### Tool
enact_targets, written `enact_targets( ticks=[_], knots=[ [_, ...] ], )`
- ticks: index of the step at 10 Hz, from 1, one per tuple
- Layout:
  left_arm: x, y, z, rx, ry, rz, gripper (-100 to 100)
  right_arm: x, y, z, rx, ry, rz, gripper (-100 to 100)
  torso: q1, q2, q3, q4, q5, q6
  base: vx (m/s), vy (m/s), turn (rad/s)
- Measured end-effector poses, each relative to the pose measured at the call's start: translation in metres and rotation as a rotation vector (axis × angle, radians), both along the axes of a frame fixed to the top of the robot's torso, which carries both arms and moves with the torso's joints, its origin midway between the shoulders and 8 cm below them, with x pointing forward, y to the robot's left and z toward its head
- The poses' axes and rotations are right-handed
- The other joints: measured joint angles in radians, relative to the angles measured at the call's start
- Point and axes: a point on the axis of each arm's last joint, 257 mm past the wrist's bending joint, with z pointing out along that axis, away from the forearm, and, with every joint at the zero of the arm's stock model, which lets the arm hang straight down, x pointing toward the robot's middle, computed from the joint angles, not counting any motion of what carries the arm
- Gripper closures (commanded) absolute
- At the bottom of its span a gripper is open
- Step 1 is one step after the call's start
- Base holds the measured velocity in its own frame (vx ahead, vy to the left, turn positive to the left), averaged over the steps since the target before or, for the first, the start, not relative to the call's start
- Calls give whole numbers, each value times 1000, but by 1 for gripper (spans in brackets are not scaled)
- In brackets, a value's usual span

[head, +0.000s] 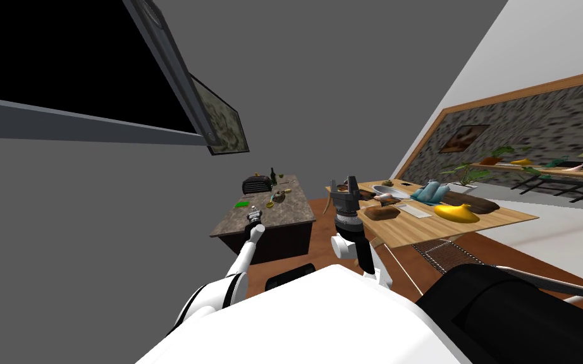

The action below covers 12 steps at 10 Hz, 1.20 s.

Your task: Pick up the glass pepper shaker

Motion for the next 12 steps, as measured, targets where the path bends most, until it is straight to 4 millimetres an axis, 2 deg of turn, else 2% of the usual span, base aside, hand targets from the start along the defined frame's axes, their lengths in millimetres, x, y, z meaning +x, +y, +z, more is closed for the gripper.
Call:
enact_targets(
  ticks=[2, 3, 4, 7, 8, 12],
  knots=[
    [0, 1, 0, 0, 0, 1, 100, 0, 0, 0, 0, 0, 0, 0, -1, 0, 0, 0, 0, 1, 0, 0, 0],
    [0, 1, 0, 1, 0, 1, 0, 0, 0, 0, 0, 0, 0, 0, -1, 0, 0, 0, 0, 1, 0, 0, 0],
    [0, 1, 0, 1, 0, 1, 100, 0, 0, 0, 0, 0, 0, 0, -1, -1, 0, 0, 0, 1, 32, -40, -116],
    [-14, 18, -19, -8, 38, 23, 100, 0, 0, 0, 0, 0, 0, 0, -4, -6, -9, -13, 5, 3, 23, -34, -20],
    [-14, 19, -15, -5, 31, 18, 100, 0, 0, 0, 0, 0, 0, 0, -2, -6, -9, -12, 5, 3, 21, -44, -117],
    [-38, 59, -20, -22, 29, 60, 100, 0, 0, 0, 0, 0, 0, 0, -4, -9, -11, -14, 5, 4, 39, -59, -79]
  ],
)
